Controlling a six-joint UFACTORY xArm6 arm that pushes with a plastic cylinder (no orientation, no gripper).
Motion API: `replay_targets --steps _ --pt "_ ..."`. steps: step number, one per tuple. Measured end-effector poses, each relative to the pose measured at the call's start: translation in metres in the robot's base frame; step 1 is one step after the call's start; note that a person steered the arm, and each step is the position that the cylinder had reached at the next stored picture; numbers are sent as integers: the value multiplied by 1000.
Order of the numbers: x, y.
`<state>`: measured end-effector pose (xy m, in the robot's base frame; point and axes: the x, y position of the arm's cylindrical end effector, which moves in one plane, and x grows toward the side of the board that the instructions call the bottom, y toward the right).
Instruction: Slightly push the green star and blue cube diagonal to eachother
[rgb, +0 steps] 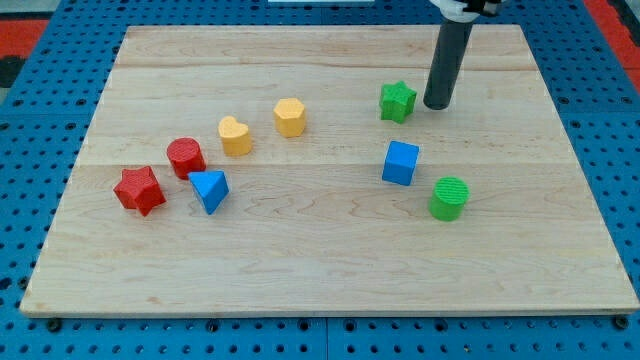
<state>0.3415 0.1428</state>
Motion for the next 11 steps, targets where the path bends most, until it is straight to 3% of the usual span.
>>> replay_targets --steps 1,5,7,9,10,11 --pt "-10 -18" --pt "25 -63" --pt "82 -63" --pt "133 -103" --pt "166 -94" --pt "166 -52"
